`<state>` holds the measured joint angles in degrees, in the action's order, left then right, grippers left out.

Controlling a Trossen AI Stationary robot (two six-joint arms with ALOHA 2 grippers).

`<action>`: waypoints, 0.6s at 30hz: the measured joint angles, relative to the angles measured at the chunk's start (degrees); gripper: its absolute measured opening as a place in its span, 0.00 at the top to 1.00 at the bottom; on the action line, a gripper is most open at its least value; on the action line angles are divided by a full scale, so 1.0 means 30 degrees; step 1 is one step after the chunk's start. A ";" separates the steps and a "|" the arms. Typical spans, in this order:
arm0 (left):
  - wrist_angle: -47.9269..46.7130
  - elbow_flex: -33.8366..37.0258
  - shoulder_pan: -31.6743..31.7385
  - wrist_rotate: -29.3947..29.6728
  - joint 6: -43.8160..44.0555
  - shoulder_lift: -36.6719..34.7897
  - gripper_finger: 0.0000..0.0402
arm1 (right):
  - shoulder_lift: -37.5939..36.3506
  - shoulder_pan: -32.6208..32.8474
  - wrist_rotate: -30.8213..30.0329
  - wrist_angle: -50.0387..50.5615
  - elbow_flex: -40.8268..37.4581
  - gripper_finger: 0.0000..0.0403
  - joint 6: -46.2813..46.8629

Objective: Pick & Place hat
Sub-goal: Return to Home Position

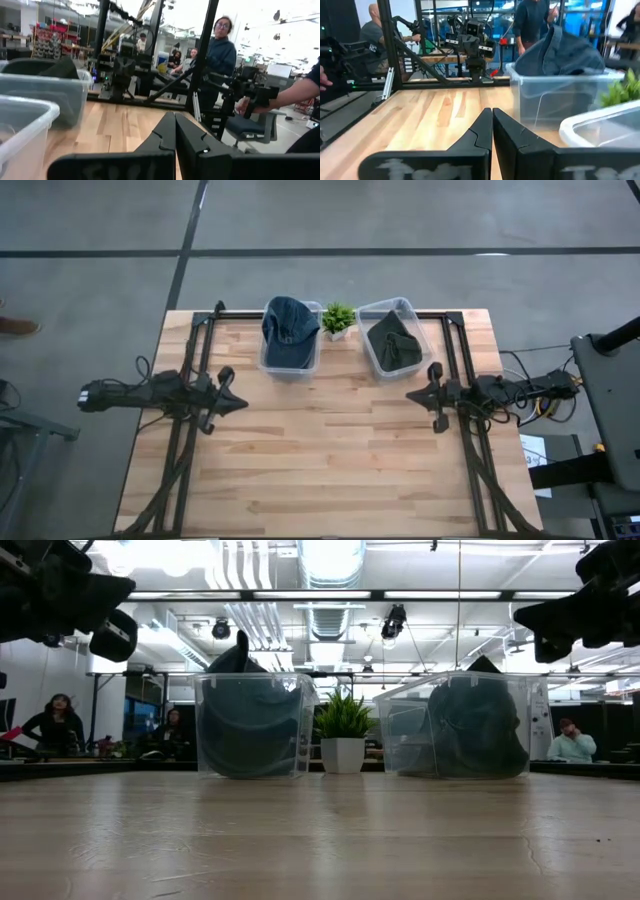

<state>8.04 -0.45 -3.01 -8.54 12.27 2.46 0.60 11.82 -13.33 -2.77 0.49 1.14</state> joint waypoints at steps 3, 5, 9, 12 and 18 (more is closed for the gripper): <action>-0.0541 0.0002 0.0000 0.0000 0.0051 0.0051 1.00 | 0.0335 0.0013 0.0074 0.0008 0.0007 0.98 0.1145; -0.0512 0.0002 0.0000 0.0000 0.0087 0.0085 1.00 | 0.0527 0.0013 0.0068 0.0002 0.0007 0.98 0.2131; -0.0505 0.0002 0.0000 0.0000 0.0087 0.0095 1.00 | 0.0778 0.0013 0.0101 0.0010 0.0007 0.98 0.2912; -0.0505 -0.0005 0.0000 0.0000 0.0101 0.0095 1.00 | 0.0870 0.0013 0.0103 0.0008 0.0007 0.98 0.2919; -0.0505 0.0002 0.0000 0.0000 0.0109 0.0095 1.00 | 0.0847 0.0020 0.0103 0.0008 0.0007 0.98 0.2923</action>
<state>6.52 -0.45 -3.01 -8.54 12.60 2.74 3.14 11.88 -13.02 -2.74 0.51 9.91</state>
